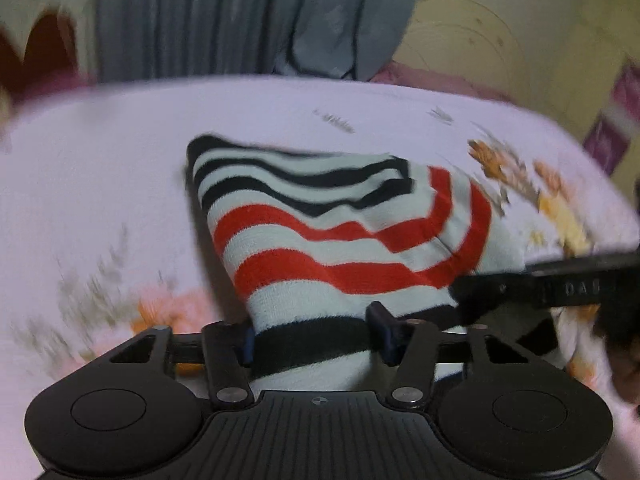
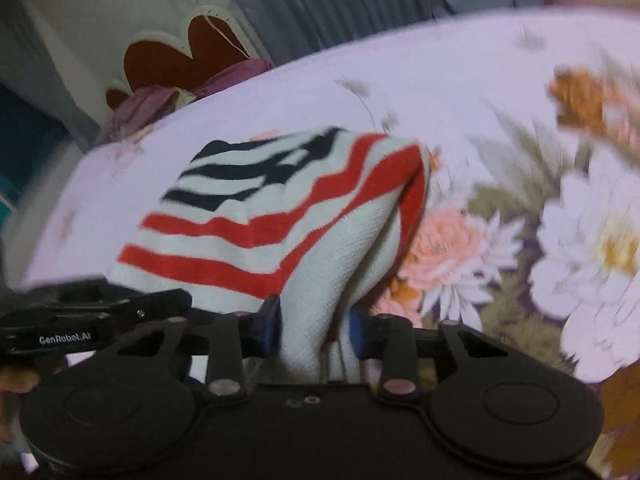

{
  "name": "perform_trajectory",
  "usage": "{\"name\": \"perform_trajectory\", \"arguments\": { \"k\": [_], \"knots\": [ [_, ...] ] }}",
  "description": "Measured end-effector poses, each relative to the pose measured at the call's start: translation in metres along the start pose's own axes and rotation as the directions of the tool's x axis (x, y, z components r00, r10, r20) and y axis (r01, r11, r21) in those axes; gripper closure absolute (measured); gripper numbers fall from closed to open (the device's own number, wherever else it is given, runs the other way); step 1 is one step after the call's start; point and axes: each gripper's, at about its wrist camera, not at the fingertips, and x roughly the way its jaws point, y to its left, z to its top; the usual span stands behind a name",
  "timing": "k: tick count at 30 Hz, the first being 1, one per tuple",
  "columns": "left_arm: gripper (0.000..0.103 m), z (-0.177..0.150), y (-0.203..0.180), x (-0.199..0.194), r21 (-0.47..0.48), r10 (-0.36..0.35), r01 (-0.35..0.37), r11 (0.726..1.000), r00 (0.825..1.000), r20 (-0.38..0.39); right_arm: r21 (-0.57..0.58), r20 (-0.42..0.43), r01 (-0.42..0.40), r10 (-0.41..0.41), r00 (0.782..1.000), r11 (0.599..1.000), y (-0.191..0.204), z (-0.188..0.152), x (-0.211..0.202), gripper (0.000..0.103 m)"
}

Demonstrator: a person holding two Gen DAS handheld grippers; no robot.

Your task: Fold small clothes

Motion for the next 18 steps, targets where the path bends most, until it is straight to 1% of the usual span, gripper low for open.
{"name": "perform_trajectory", "arguments": {
  "k": [1,3,5,7,10,13,16,18],
  "knots": [
    [0.054,0.002,-0.005,-0.007,0.028,0.011,-0.011,1.0,1.0,0.014,-0.024,0.013,0.016,-0.016,1.0,1.0,0.009,-0.001,-0.005,0.071],
    [0.054,0.004,-0.01,-0.021,0.076,0.026,-0.029,0.997,0.998,0.049,-0.056,0.039,0.022,-0.02,0.999,0.998,0.027,0.0,-0.014,0.072],
    [0.054,0.003,-0.019,-0.033,0.108,0.044,-0.052,0.993,0.996,0.073,-0.103,0.052,0.038,-0.033,0.998,0.994,0.051,0.0,-0.02,0.072],
    [0.054,0.005,-0.022,-0.038,0.107,0.053,-0.062,0.992,0.995,0.084,-0.139,0.062,0.042,-0.034,0.997,0.989,0.076,-0.001,-0.021,0.072],
    [0.054,0.003,-0.017,-0.039,0.099,0.072,-0.081,0.992,0.993,0.089,-0.152,0.069,0.02,-0.01,0.998,0.988,0.113,0.0,-0.012,0.072],
    [0.054,-0.003,-0.007,-0.027,0.078,0.108,-0.115,0.99,0.991,0.08,-0.185,0.057,-0.006,0.017,0.998,0.983,0.165,-0.003,0.013,0.072],
    [0.053,-0.024,0.05,-0.052,0.038,0.136,-0.139,0.99,0.989,0.055,-0.201,0.032,-0.039,0.047,0.998,0.979,0.206,-0.005,0.043,0.072],
    [0.052,-0.038,0.082,-0.059,0.009,0.138,-0.138,0.99,0.99,0.04,-0.202,0.007,-0.051,0.054,0.999,0.978,0.228,-0.008,0.062,0.072]
  ]
}}
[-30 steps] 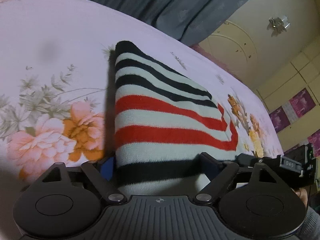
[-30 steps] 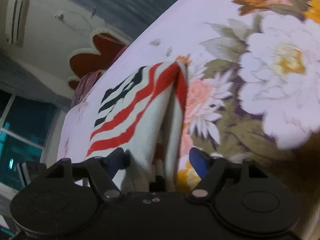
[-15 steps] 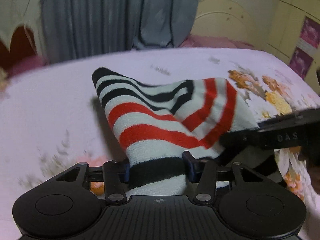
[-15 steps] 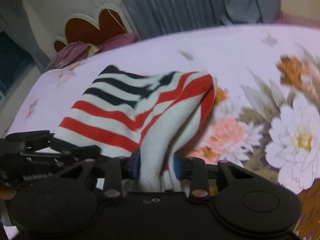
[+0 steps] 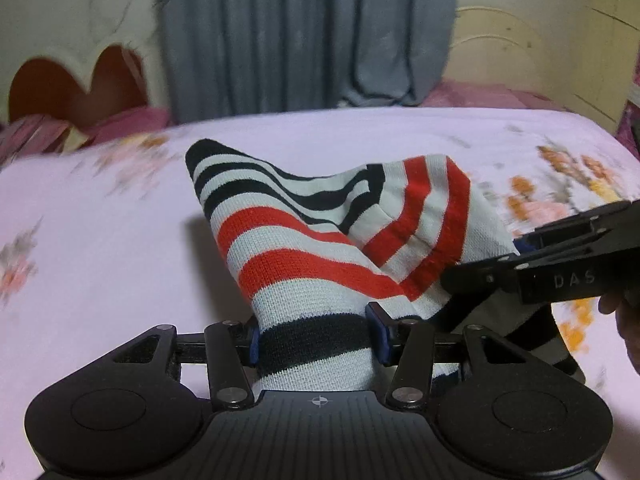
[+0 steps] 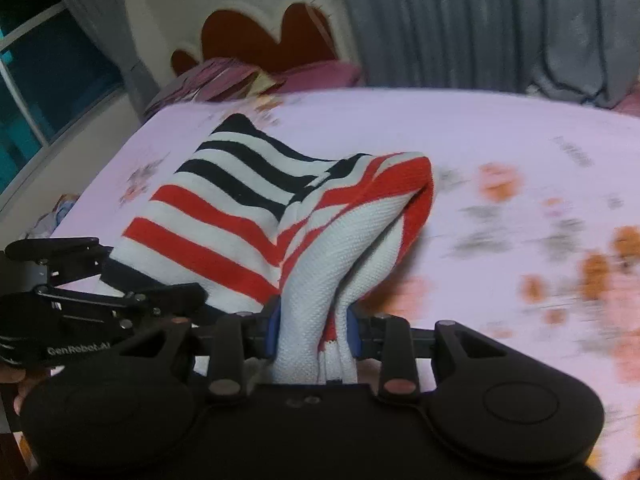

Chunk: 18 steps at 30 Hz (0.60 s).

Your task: Fold small clothes

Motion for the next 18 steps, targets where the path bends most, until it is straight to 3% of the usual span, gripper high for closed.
{"name": "perform_trajectory", "arguments": {
  "k": [2,3,4,7,10,12,13,15,18],
  "knots": [
    [0.042,-0.015,0.025,0.011,-0.028,0.001,-0.002,1.0,0.999,-0.034,-0.016,-0.028,0.022,-0.022,0.999,1.0,0.016,-0.003,0.022,0.072],
    [0.026,-0.025,0.036,0.021,-0.036,0.023,-0.026,0.999,0.998,-0.06,-0.011,-0.055,0.051,-0.052,0.997,0.999,0.016,-0.006,0.036,0.072],
    [0.02,-0.035,0.042,0.026,-0.046,0.031,-0.034,0.998,0.998,-0.051,0.015,-0.088,0.09,-0.088,0.992,0.996,0.013,-0.009,0.048,0.07],
    [0.02,-0.044,0.055,0.03,-0.125,-0.024,0.022,0.992,1.0,-0.013,0.081,-0.061,0.094,-0.089,0.994,0.992,-0.001,-0.016,0.05,0.069],
    [0.02,-0.039,0.048,0.02,-0.035,0.028,-0.027,0.999,1.0,0.014,0.033,-0.058,0.124,-0.121,0.991,0.992,0.012,-0.015,0.045,0.068],
    [0.02,-0.038,0.054,-0.002,-0.018,0.064,-0.063,0.998,0.995,0.077,0.038,-0.059,0.156,-0.154,0.986,0.987,0.017,-0.01,0.034,0.063],
    [0.02,-0.035,0.059,-0.01,-0.03,0.069,-0.067,0.997,0.993,0.097,0.018,-0.02,0.19,-0.19,0.982,0.982,0.022,-0.008,0.021,0.058],
    [0.02,-0.03,0.066,-0.026,-0.058,0.07,-0.062,0.996,0.987,0.147,-0.035,0.061,0.209,-0.206,0.977,0.977,0.033,-0.004,0.0,0.059],
    [0.052,-0.021,0.055,-0.019,0.02,-0.01,0.007,1.0,0.992,0.123,-0.108,0.042,0.167,-0.163,0.986,0.98,0.047,0.001,0.001,0.069]
  ]
}}
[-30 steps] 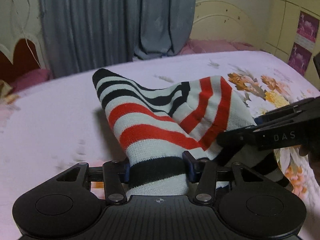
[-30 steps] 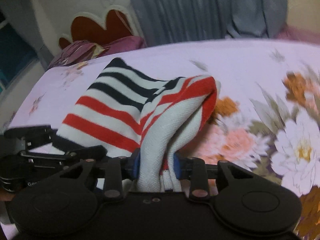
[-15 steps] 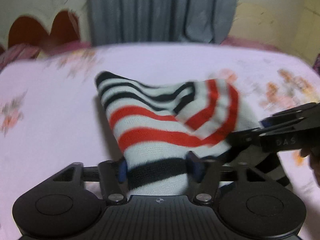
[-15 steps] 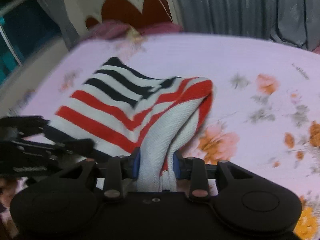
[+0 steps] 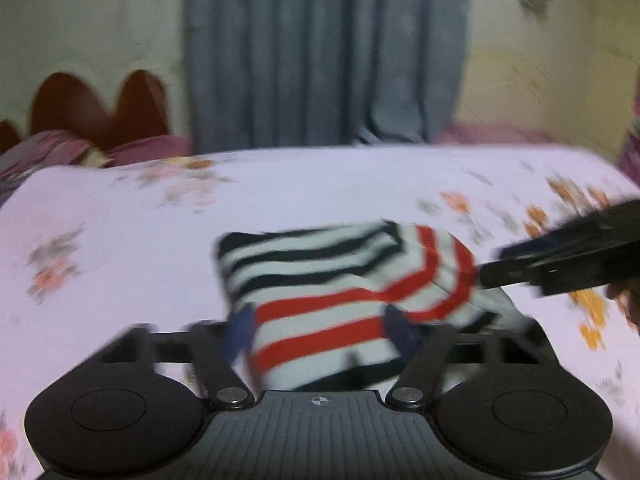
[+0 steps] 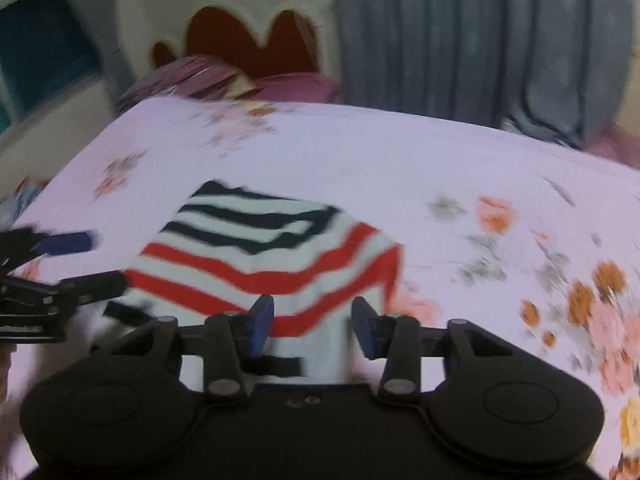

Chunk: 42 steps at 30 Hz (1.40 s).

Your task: Fold small clothes

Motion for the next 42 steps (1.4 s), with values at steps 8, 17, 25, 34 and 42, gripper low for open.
{"name": "perform_trajectory", "arguments": {
  "k": [8,17,25,34,42],
  "knots": [
    [0.06,-0.017,-0.009,0.043,0.01,-0.033,0.035,0.999,0.992,-0.121,-0.114,-0.122,0.134,-0.148,0.981,0.984,0.013,-0.022,0.043,0.095],
    [0.06,-0.04,-0.015,-0.026,-0.041,-0.01,0.006,0.999,0.996,-0.086,-0.129,-0.08,0.074,-0.085,0.993,0.989,0.034,-0.036,-0.011,0.086],
    [0.06,-0.081,-0.026,-0.021,-0.028,0.046,-0.05,0.998,0.988,-0.151,-0.142,-0.157,0.073,-0.095,0.983,0.987,0.034,-0.067,0.012,0.103],
    [0.059,-0.083,-0.039,-0.058,-0.037,0.109,-0.115,0.993,0.986,-0.125,-0.068,-0.062,0.062,-0.066,0.996,0.996,0.029,-0.08,-0.033,0.088],
    [0.059,-0.093,-0.069,-0.111,-0.073,0.142,-0.147,0.986,0.988,-0.065,0.053,0.016,0.058,-0.059,0.998,0.997,0.008,-0.111,-0.102,0.073]
  ]
}}
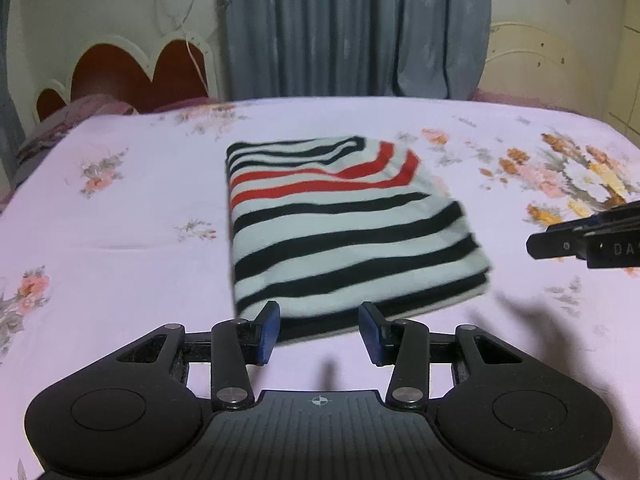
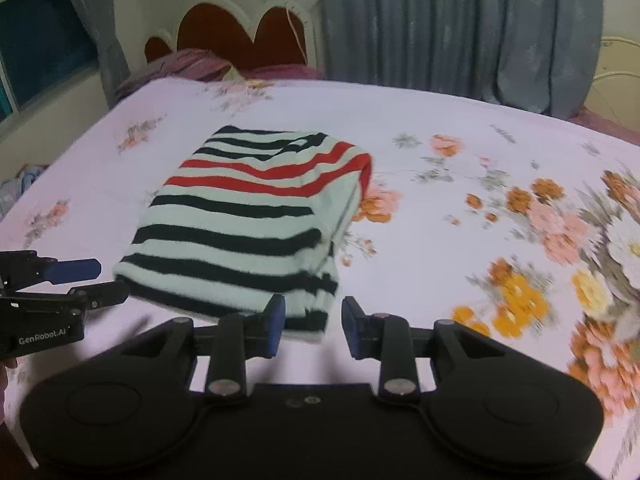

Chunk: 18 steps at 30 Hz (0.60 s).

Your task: Fold small clothes

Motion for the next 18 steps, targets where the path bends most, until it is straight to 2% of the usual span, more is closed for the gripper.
{"name": "perform_trajectory", "arguments": {
  "k": [5,6,7,8,9,10,12,14,15,18],
  "knots": [
    [0.059,-0.007,-0.019,-0.038,0.002,0.024,-0.024,1.0,0.998,0.052,0.018,0.034,0.001,-0.002,0.999,1.0,-0.002,-0.018,-0.036,0.073],
    [0.059,-0.009,-0.022,-0.046,-0.003,0.027,-0.027,1.0,0.998,0.062,0.019,0.044,0.0,-0.001,0.999,1.0,-0.002,-0.021,-0.043,0.07],
    [0.053,-0.011,-0.024,-0.053,-0.011,0.029,-0.028,1.0,0.997,0.067,0.02,0.057,0.0,-0.001,0.998,1.0,-0.001,-0.025,-0.051,0.058],
    [0.043,-0.013,-0.027,-0.06,-0.021,0.035,-0.033,0.999,0.997,0.075,0.023,0.071,0.005,-0.007,0.997,1.0,-0.001,-0.029,-0.06,0.049],
    [0.021,-0.017,-0.029,-0.071,-0.034,0.044,-0.041,0.999,0.994,0.099,0.024,0.085,0.01,-0.012,0.996,1.0,0.0,-0.032,-0.069,0.037],
    [0.009,-0.021,-0.032,-0.081,-0.04,0.054,-0.049,0.998,0.991,0.122,0.019,0.1,0.006,-0.008,0.995,1.0,0.001,-0.036,-0.077,0.037],
    [0.004,-0.028,-0.038,-0.102,-0.047,0.085,-0.078,0.996,0.984,0.156,0.019,0.116,0.004,-0.006,0.993,1.0,0.002,-0.043,-0.094,0.033],
    [0.002,-0.033,-0.042,-0.121,-0.051,0.077,-0.069,0.996,0.981,0.175,0.023,0.124,0.006,-0.009,0.992,1.0,0.004,-0.05,-0.111,0.017],
    [0.0,-0.037,-0.045,-0.132,-0.054,0.077,-0.068,0.996,0.98,0.186,0.019,0.133,0.007,-0.009,0.991,1.0,0.005,-0.055,-0.119,0.003],
    [0.0,-0.046,-0.051,-0.16,-0.061,0.077,-0.066,0.996,0.976,0.202,0.006,0.137,0.038,-0.038,0.99,0.999,0.013,-0.067,-0.138,0.001]
  ]
}}
